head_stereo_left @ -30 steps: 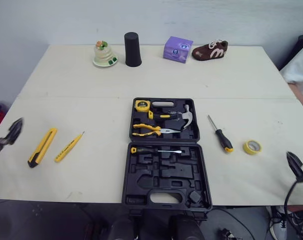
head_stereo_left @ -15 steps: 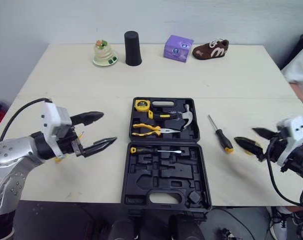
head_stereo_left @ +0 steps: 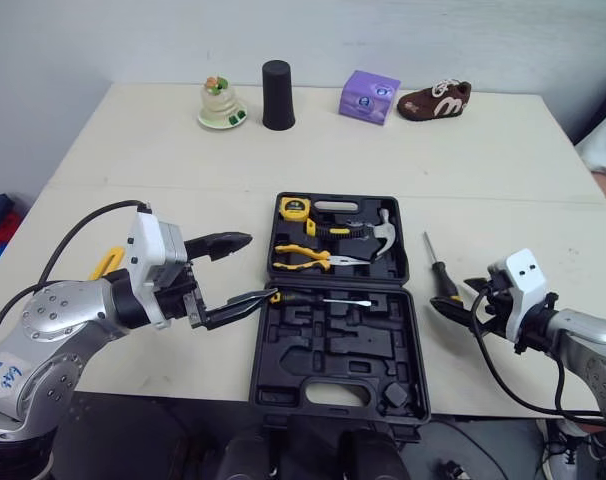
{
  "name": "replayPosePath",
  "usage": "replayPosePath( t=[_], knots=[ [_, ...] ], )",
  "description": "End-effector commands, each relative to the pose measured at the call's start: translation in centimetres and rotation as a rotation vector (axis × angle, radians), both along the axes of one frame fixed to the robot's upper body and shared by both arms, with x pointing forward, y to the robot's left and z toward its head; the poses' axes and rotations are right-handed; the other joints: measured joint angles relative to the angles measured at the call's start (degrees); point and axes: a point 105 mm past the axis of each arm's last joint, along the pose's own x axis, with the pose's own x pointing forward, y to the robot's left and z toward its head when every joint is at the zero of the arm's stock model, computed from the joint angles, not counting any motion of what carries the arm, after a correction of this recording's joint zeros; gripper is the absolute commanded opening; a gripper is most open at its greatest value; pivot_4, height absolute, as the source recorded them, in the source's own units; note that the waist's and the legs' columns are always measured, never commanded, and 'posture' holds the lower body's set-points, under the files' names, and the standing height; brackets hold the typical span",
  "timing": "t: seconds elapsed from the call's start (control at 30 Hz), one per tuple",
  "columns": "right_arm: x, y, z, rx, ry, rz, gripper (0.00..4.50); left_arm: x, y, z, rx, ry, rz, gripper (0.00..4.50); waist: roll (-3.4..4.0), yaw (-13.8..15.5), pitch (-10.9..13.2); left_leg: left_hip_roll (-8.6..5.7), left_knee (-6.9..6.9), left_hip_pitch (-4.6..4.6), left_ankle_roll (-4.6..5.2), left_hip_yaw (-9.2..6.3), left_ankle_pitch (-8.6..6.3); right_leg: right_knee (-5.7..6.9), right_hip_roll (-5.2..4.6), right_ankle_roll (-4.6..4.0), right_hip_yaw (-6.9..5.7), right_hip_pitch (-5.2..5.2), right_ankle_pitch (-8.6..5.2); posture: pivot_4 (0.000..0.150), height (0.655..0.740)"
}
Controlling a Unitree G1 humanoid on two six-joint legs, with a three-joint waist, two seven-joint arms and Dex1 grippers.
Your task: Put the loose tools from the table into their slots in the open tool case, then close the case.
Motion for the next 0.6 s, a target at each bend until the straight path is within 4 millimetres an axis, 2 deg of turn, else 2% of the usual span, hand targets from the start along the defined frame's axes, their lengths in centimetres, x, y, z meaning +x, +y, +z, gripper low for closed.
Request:
replayPosePath(
  t=[0.03, 0.23, 0.27, 0.33, 0.47, 0.5, 0.6],
  knots=[
    [0.44, -0.68, 0.57, -0.033, -0.038, -0.035, 4.50, -0.68, -0.67, 0.85, 0.006, -0.049, -0.040, 4.43, 0.00, -0.08, 0.00, 0.00, 0.00, 0.00, 0.00, 0.00, 0.00, 0.00, 0.01, 0.00, 0.00, 0.00, 0.00, 0.150, 0.7400],
    [0.56, -0.76, -0.09, -0.034, -0.011, -0.055, 4.50, -0.85, -0.82, 0.59, 0.011, -0.038, -0.054, 4.43, 0.00, -0.21, 0.00, 0.02, 0.00, -0.01, 0.00, 0.00, 0.03, 0.03, 0.03, 0.00, 0.00, 0.00, 0.00, 0.150, 0.7400],
    [0.57, -0.74, -0.12, -0.033, -0.011, -0.057, 3.95, -0.88, -0.87, 0.57, 0.011, -0.036, -0.056, 4.50, 0.00, -0.22, 0.00, 0.02, 0.00, -0.01, 0.00, 0.00, 0.03, 0.03, 0.03, 0.00, 0.00, 0.00, 0.00, 0.150, 0.7400],
    [0.65, -0.62, -0.13, -0.030, -0.017, -0.060, 3.28, -0.93, -1.00, 0.55, 0.011, -0.034, -0.061, 4.50, 0.00, -0.21, 0.00, 0.01, 0.01, 0.00, 0.01, 0.00, 0.04, 0.02, 0.03, 0.00, 0.00, 0.00, 0.00, 0.150, 0.7400],
    [0.86, -0.18, -0.15, -0.010, -0.031, -0.061, 1.15, -1.01, -1.12, 0.39, 0.017, -0.018, -0.071, 4.50, 0.00, -0.23, 0.00, 0.01, 0.01, 0.00, 0.01, 0.00, 0.04, 0.04, 0.03, 0.00, 0.00, 0.00, 0.00, 0.150, 0.7400],
    [0.93, 0.02, -0.16, -0.004, -0.036, -0.062, 0.94, -1.12, -1.15, 0.23, 0.025, -0.009, -0.081, 4.50, 0.00, -0.24, 0.00, 0.01, 0.01, -0.01, 0.01, 0.00, 0.04, 0.03, 0.03, 0.00, 0.00, 0.00, 0.00, 0.150, 0.7400],
    [1.43, -0.07, 0.39, 0.009, -0.102, -0.114, 0.94, -1.53, -1.18, -0.07, 0.030, 0.022, -0.111, 4.50, 0.00, -0.38, 0.00, 0.02, 0.01, 0.00, 0.00, 0.00, 0.04, 0.06, 0.04, 0.00, 0.01, 0.00, 0.00, 0.150, 0.7400]
  ],
)
